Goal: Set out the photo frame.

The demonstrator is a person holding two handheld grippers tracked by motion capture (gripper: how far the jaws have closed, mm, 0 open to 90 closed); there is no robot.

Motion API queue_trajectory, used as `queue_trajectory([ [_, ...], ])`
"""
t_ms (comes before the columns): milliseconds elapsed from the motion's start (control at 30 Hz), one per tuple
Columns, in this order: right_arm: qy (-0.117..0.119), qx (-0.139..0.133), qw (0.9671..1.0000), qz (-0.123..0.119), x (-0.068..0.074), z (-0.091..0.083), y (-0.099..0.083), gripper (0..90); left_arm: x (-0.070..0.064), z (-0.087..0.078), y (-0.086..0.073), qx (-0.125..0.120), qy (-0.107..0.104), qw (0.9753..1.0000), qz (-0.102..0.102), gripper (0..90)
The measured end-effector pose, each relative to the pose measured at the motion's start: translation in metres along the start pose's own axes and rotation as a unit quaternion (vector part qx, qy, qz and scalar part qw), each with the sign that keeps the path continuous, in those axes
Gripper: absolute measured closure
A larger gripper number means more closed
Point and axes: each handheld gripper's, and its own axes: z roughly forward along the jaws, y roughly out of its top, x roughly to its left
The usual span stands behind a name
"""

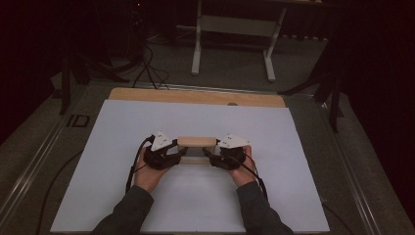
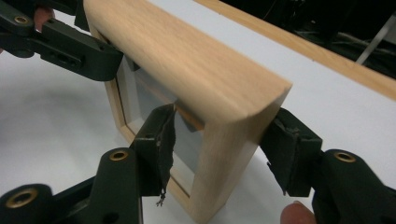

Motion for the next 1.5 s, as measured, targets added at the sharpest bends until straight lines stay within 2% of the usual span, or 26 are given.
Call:
queue_trajectory([
  [133,0.008,0.008,0.9997,0.023,-0.001,0.003,-0.009,46.1,0.003,0.005,-0.008,0.017,-0.002,0.9998,-0.005,53.1],
  [267,0.009,0.017,0.9995,0.024,-0.004,0.002,-0.014,47.4,0.004,0.009,-0.013,0.028,-0.004,0.9996,-0.007,54.9],
  [400,0.005,0.014,0.9994,0.033,-0.008,-0.001,-0.016,49.7,0.004,0.009,-0.014,0.029,-0.006,0.9995,-0.008,55.0],
  [600,0.002,0.022,0.9993,0.032,-0.007,-0.001,-0.017,57.2,0.006,0.01,-0.015,0.033,-0.005,0.9993,-0.014,56.3],
  [833,0.001,0.024,0.9991,0.034,-0.007,-0.001,-0.018,60.4,0.007,0.011,-0.017,0.036,-0.003,0.9992,-0.019,57.9],
  [1100,-0.011,0.023,0.9976,0.064,-0.008,0.0,-0.016,65.8,0.008,0.013,-0.017,0.041,0.008,0.9988,-0.027,61.6],
  [1333,-0.016,0.041,0.9972,0.06,-0.007,0.007,-0.019,65.2,0.009,0.017,-0.019,0.047,0.01,0.9985,-0.026,61.7],
  [1500,-0.012,0.042,0.9972,0.062,-0.007,0.006,-0.019,62.9,0.008,0.018,-0.02,0.05,0.012,0.9984,-0.025,60.3],
])
